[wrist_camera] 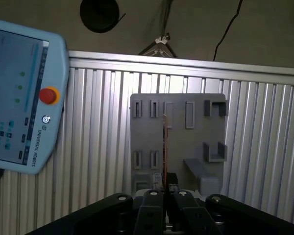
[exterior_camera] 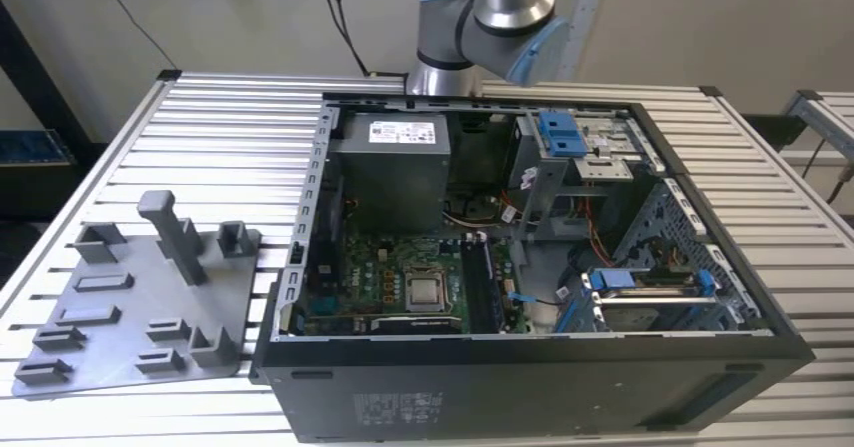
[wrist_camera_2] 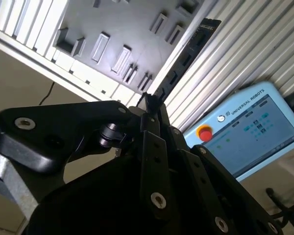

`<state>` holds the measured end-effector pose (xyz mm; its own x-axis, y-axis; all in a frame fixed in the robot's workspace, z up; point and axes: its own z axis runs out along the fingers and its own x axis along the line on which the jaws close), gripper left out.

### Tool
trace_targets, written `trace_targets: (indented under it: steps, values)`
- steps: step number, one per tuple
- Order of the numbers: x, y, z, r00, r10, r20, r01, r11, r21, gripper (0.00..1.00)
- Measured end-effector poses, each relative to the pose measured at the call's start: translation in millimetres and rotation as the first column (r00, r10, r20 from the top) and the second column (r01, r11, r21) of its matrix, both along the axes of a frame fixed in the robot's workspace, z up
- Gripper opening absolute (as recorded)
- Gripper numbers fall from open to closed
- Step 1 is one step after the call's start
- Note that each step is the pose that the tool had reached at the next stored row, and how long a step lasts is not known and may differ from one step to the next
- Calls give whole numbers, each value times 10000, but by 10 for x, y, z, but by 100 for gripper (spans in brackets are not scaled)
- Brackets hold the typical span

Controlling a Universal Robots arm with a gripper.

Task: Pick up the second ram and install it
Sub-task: 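Pick up the second ram and move it above second insertion slot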

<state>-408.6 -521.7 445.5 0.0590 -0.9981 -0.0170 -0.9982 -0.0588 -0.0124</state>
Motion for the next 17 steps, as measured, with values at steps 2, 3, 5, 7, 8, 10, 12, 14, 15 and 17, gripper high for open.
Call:
trace_targets:
  steps: [2,3,5,7,8,10,12,14,15,17]
  values:
    - [34,0,-2,10000,0,0,0,10000,1,14]
    - [54,0,-2,10000,-1,0,1,10000,0,14]
    - [97,-1,-5,10000,-1,1,1,10000,1,14]
    - [138,-2,-6,10000,0,1,0,10000,0,14]
    - [157,-2,-7,10000,0,1,0,10000,1,14]
    - [195,-4,-9,10000,0,1,0,10000,1,14]
    - [230,-5,-10,10000,-1,0,1,10000,0,14]
    - [263,-6,-13,10000,-1,0,1,10000,1,14]
    - [282,-7,-14,10000,0,0,0,10000,0,14]
    - [314,-8,-17,10000,0,0,0,10000,0,14]
